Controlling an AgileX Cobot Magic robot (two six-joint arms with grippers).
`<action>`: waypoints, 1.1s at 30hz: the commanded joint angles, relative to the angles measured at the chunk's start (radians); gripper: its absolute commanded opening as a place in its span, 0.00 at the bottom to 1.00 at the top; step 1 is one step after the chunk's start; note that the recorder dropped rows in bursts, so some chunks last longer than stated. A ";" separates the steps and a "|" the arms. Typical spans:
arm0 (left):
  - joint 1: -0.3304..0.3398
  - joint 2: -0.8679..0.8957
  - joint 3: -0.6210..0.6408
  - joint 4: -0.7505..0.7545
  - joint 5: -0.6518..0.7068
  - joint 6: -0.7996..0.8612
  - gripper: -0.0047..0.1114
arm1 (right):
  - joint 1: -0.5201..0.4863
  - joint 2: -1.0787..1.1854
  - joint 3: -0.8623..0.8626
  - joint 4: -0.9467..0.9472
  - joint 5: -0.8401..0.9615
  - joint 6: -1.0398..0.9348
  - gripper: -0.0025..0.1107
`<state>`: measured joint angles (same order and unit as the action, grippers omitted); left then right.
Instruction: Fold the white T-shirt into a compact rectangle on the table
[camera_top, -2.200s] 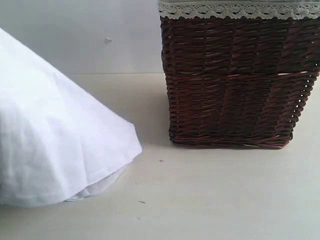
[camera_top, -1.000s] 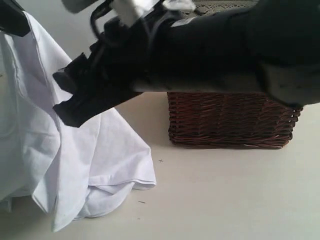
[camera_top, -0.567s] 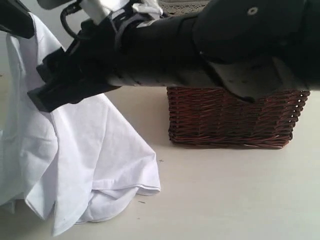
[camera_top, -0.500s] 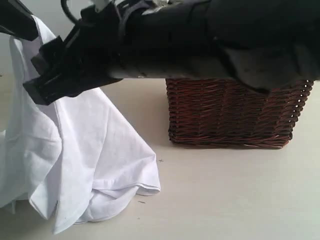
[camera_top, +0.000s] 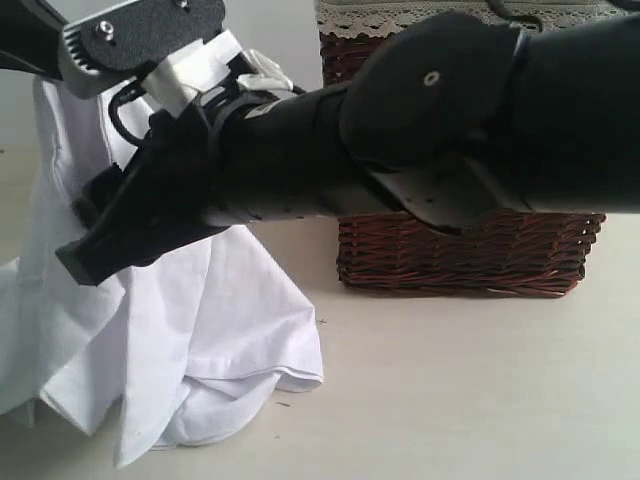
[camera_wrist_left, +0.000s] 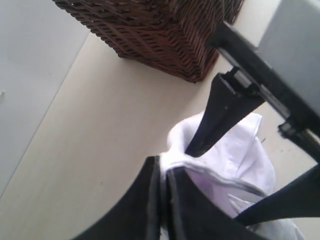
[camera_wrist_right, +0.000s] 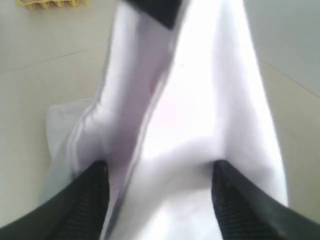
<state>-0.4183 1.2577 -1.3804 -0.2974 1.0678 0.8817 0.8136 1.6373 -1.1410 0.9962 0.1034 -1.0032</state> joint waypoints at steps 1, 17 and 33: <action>0.000 -0.014 0.000 -0.031 -0.020 0.002 0.04 | 0.001 0.014 -0.004 -0.005 -0.028 0.011 0.47; 0.000 -0.015 0.009 0.158 -0.004 -0.094 0.04 | 0.001 -0.089 -0.003 -0.448 0.196 0.303 0.02; 0.000 0.026 0.051 0.149 0.149 -0.183 0.25 | 0.001 -0.327 -0.003 -1.553 0.508 1.224 0.02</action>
<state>-0.4235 1.2787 -1.3565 -0.1890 1.2052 0.7350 0.8207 1.3353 -1.1410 -0.4991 0.5566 0.2022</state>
